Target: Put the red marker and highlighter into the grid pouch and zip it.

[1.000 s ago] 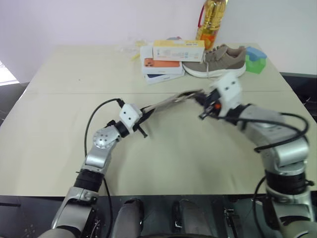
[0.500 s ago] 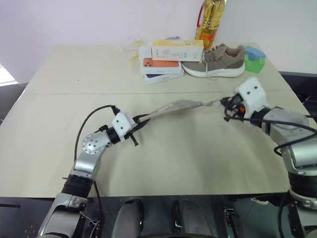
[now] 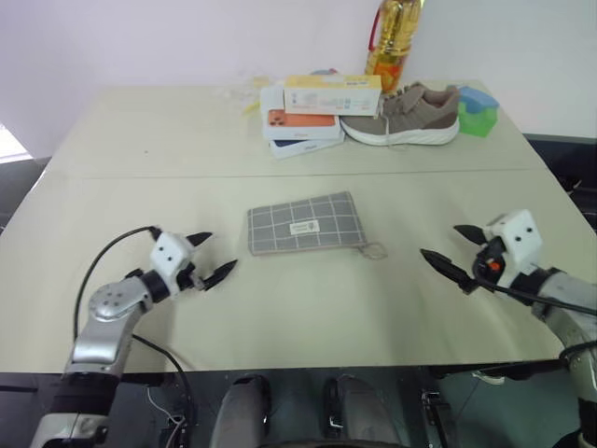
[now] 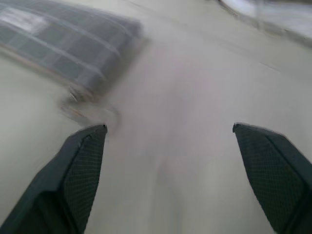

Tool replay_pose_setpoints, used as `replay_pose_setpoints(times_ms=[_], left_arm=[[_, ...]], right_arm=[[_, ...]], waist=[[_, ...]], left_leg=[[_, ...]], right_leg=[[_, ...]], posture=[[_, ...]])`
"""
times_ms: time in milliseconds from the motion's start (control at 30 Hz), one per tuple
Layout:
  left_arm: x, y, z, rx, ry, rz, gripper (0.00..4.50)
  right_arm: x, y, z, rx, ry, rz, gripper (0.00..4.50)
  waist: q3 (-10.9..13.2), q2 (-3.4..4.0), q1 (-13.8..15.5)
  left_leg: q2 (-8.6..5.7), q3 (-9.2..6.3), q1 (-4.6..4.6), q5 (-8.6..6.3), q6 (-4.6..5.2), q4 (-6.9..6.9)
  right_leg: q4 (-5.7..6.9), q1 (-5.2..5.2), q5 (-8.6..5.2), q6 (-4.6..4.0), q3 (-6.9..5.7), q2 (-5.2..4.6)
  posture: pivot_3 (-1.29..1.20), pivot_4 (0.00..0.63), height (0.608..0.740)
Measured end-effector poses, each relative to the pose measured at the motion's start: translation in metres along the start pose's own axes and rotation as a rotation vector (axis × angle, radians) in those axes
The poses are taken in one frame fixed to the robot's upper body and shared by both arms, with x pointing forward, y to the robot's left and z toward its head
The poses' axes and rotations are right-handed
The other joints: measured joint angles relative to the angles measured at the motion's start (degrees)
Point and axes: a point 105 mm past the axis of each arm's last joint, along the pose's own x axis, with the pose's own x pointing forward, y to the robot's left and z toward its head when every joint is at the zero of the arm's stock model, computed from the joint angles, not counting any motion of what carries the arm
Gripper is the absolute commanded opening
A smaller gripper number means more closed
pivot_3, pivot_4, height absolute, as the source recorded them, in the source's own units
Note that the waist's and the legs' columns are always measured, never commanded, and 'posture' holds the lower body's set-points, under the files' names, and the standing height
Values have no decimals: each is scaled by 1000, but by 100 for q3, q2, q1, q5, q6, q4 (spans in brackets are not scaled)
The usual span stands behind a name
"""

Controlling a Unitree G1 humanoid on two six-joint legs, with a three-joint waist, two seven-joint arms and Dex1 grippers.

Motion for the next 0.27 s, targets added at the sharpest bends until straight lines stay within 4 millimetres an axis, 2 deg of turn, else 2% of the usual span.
replay_pose_setpoints(times_ms=[167,267], left_arm=[[-14,13,-7,-55,37,113,4287],[-19,17,-8,-67,48,146,4287]], right_arm=[[-7,4,-12,57,0,4,4284],[-6,5,-13,68,-7,6,4284]], waist=[[-2,-2,5],[-4,3,-19]], left_leg=[[0,-8,3,-1,-1,3],[1,-7,7,0,-1,1]], right_leg=[[-1,6,-1,-1,1,-4],[1,4,-1,-2,3,0]], posture=[[0,150,724],[0,150,724]])
